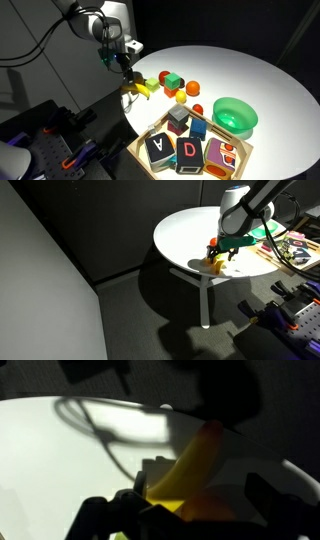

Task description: Put the banana in the box

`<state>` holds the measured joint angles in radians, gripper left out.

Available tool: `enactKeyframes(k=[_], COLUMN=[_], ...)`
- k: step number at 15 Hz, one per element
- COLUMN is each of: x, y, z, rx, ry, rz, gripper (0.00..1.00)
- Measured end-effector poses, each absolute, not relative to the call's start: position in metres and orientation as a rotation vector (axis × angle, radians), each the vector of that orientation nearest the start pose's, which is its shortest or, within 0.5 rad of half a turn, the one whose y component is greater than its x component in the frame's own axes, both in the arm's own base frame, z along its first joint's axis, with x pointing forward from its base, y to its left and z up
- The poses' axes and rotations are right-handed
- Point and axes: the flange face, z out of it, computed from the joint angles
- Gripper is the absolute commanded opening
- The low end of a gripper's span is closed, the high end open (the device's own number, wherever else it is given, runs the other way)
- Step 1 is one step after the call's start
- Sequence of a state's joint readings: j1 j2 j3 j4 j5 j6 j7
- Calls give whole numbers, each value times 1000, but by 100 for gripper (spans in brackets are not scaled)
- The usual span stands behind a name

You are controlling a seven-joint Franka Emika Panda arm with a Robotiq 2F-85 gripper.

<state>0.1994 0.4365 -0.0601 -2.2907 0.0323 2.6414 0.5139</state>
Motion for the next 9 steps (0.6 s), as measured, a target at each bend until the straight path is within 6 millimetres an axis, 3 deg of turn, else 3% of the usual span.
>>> enactKeyframes(k=[9], x=[517], y=[63], z=[147], rx=[-3113], ry=[650], rz=[126], gripper=[100])
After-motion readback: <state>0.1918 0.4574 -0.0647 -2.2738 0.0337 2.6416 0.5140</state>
